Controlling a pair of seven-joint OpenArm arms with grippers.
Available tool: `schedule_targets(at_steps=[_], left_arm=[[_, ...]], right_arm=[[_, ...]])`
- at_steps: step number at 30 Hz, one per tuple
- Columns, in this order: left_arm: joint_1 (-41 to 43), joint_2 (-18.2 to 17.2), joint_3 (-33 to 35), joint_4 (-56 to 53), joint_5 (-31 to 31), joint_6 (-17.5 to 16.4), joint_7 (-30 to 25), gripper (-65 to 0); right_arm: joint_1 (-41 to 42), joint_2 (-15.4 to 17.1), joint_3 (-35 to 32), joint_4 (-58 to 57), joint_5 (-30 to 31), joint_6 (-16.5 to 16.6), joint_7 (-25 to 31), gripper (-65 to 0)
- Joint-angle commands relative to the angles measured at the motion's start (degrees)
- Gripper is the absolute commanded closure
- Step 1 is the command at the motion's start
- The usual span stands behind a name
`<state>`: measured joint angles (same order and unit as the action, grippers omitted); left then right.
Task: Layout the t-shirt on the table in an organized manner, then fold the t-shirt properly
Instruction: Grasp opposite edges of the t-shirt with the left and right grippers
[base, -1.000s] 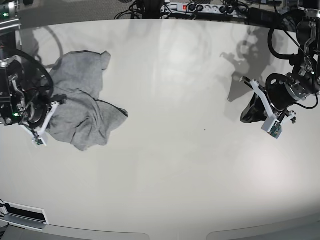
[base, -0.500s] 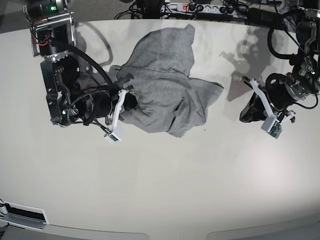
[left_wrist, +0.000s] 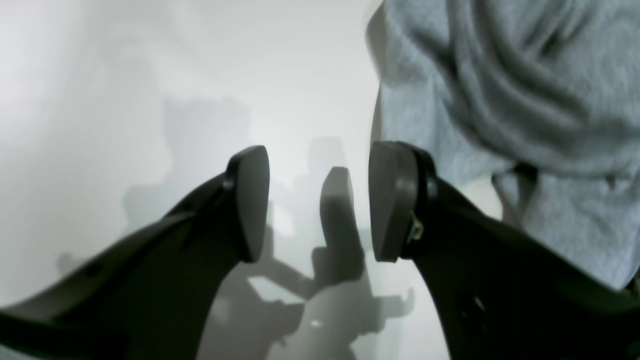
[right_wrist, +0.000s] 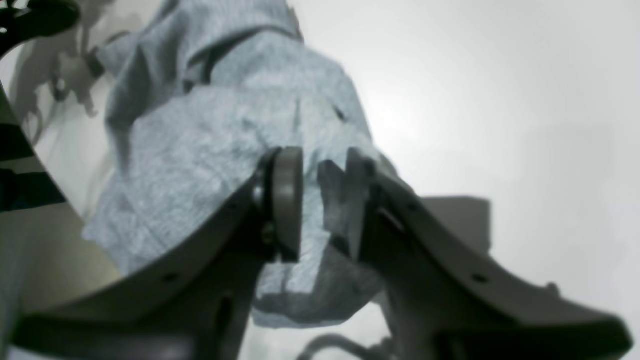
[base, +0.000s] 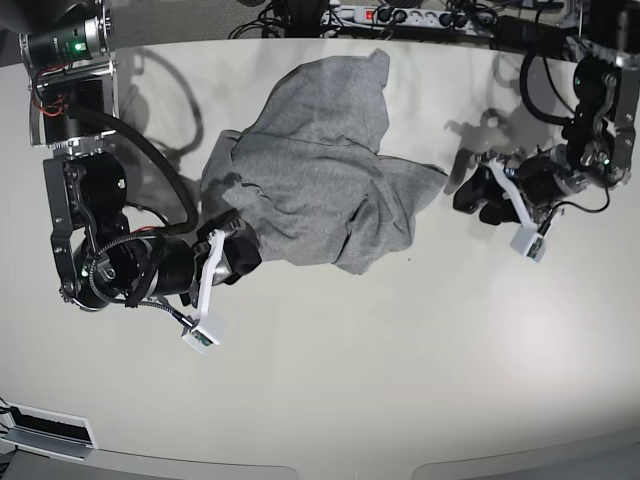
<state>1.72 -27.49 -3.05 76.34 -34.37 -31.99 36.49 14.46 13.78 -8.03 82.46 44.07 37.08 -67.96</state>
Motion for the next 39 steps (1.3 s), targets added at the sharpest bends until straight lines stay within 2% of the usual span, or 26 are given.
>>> schedule_targets(at_steps=[1, 8, 12, 13, 14, 16, 19, 23, 28, 34, 36, 39], left_arm=[[-2.0, -0.5, 1.2, -0.7, -0.6, -0.3, -0.9, -32.9], [-9.4, 1.6, 11.6, -10.0, 1.4, -2.1, -0.9, -32.9], [-10.0, 2.6, 15.5, -12.5, 4.2, -1.0, -2.2, -31.7], [-10.0, 2.7, 15.9, -12.7, 5.0, 0.4, -2.7, -27.6], [-10.0, 2.8, 16.2, -12.7, 5.9, 1.9, -3.1, -20.0], [-10.0, 2.7, 16.2, -12.7, 7.9, 5.2, -3.0, 0.0], [-10.2, 1.5, 16.0, -12.7, 11.2, 7.9, -3.0, 0.0], [-10.4, -2.1, 15.4, -11.0, 11.1, 8.1, -3.0, 0.0], [-10.3, -6.1, 11.8, -7.6, 10.1, 8.1, -3.0, 0.0], [-10.3, -8.1, 4.4, -4.7, 5.2, 8.0, -1.8, 0.0], [-10.3, -8.1, 2.8, -4.7, 2.9, 6.8, -1.2, 0.0], [-10.3, -8.0, 2.6, -4.7, 2.1, 5.6, -0.1, 0.0]], right_arm=[[1.3, 0.4, 0.3, 1.1, 1.1, 0.0, 0.7, -19.7], [1.3, 0.4, 0.3, 1.1, 1.1, 0.1, -1.4, -19.7], [1.7, 0.5, 0.9, 1.1, 1.1, 1.4, -3.7, -19.7], [1.9, 0.5, 1.4, 1.1, 1.3, 1.4, -4.9, -19.7], [2.3, 0.6, 1.9, 1.1, 2.1, 1.8, -6.5, -19.7], [3.2, 0.6, 3.6, 1.2, 6.1, 2.6, -11.6, -19.7], [4.5, 1.0, 7.9, 1.2, 15.8, 2.9, -12.0, -19.7], [4.1, 3.9, 14.4, 1.2, 28.8, 2.9, -12.0, -19.7], [-0.1, 6.3, 19.5, 1.2, 34.0, 2.9, -12.0, -19.7], [-7.6, 4.9, 19.6, 1.2, 40.9, 2.9, -12.0, -19.7], [-9.4, 3.8, 18.3, 1.2, 40.9, 2.9, -12.0, -19.7], [-10.0, 2.3, 12.2, 1.1, 40.7, 2.9, -12.0, -19.7]])
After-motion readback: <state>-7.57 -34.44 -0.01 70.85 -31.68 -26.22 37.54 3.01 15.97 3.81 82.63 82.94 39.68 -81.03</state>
